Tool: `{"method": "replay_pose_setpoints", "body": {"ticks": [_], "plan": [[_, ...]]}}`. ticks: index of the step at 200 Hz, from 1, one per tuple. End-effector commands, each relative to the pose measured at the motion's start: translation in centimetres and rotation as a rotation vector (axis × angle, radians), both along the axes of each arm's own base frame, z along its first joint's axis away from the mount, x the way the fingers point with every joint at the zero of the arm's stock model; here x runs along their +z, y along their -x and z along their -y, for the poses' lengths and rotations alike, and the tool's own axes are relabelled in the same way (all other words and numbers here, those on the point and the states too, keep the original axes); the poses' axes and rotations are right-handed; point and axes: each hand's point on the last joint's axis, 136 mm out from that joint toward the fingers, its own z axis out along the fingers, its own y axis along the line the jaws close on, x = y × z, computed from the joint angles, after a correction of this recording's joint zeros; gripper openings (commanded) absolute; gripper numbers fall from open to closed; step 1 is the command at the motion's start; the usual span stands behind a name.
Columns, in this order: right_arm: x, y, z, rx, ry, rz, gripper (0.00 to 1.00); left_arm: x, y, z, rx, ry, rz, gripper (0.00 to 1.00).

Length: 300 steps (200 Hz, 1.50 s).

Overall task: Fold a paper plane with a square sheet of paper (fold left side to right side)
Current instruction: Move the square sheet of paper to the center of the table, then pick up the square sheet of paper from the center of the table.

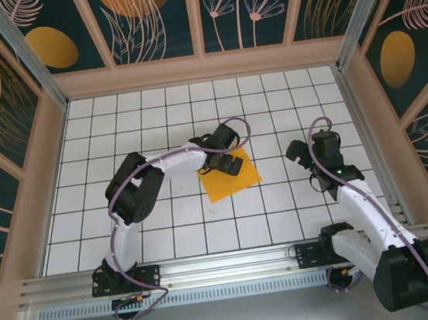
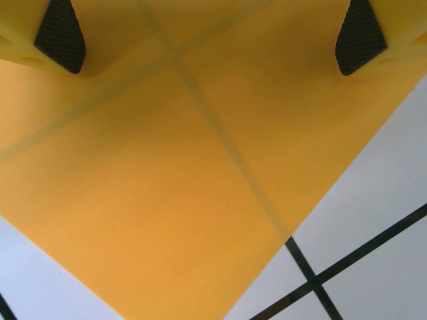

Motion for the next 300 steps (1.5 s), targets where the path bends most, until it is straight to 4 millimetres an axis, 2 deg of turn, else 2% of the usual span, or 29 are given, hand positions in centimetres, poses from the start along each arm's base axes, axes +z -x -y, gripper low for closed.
{"method": "replay_pose_setpoints", "body": {"ticks": [1,19,36,68,92,100,103,111,154,177,221,247,300], "plan": [[1.5,-1.0,-2.2,0.076,-0.045,0.01,0.99,4.1,0.3,-0.8,0.003,0.052,0.026,0.98],[1.7,-1.9,-4.1,0.128,-0.059,-0.005,0.99,6.0,1.2,-1.3,0.026,0.118,0.03,0.98],[1.5,-2.8,-6.2,0.183,-0.053,-0.037,0.99,6.5,2.8,-1.4,0.049,0.195,-0.008,0.98],[0.1,-4.6,-10.8,0.299,-0.018,-0.126,0.89,4.4,6.5,-1.7,0.105,0.348,-0.136,0.97],[-1.9,-5.6,-14.0,0.369,-0.025,-0.193,0.83,2.7,7.9,-2.0,0.139,0.393,-0.191,0.95],[-2.6,-5.9,-14.8,0.381,-0.03,-0.218,0.81,2.6,8.0,-1.6,0.137,0.415,-0.205,0.94],[-2.9,-6.0,-15.0,0.387,-0.031,-0.226,0.81,1.8,8.6,-2.0,0.142,0.404,-0.223,0.94],[-3.5,-6.2,-15.6,0.394,-0.031,-0.248,0.81,1.4,8.9,-2.0,0.143,0.407,-0.239,0.94],[-6.6,-6.7,-18.1,0.439,-0.029,-0.339,0.81,-1.0,9.6,-3.6,0.186,0.334,-0.263,0.93],[-8.2,-6.0,-19.4,0.471,-0.019,-0.392,0.81,-1.5,9.7,-3.8,0.197,0.33,-0.27,0.92],[-10.7,-4.3,-20.2,0.494,-0.017,-0.479,0.81,-1.7,9.6,-3.9,0.199,0.318,-0.268,0.92],[-11.1,-3.4,-20.8,0.528,-0.032,-0.501,0.79,-1.8,9.6,-3.9,0.2,0.313,-0.267,0.92],[-9.7,-2.6,-23.4,0.615,-0.083,-0.485,0.77,-2.0,9.5,-3.9,0.202,0.308,-0.267,0.92]]}}
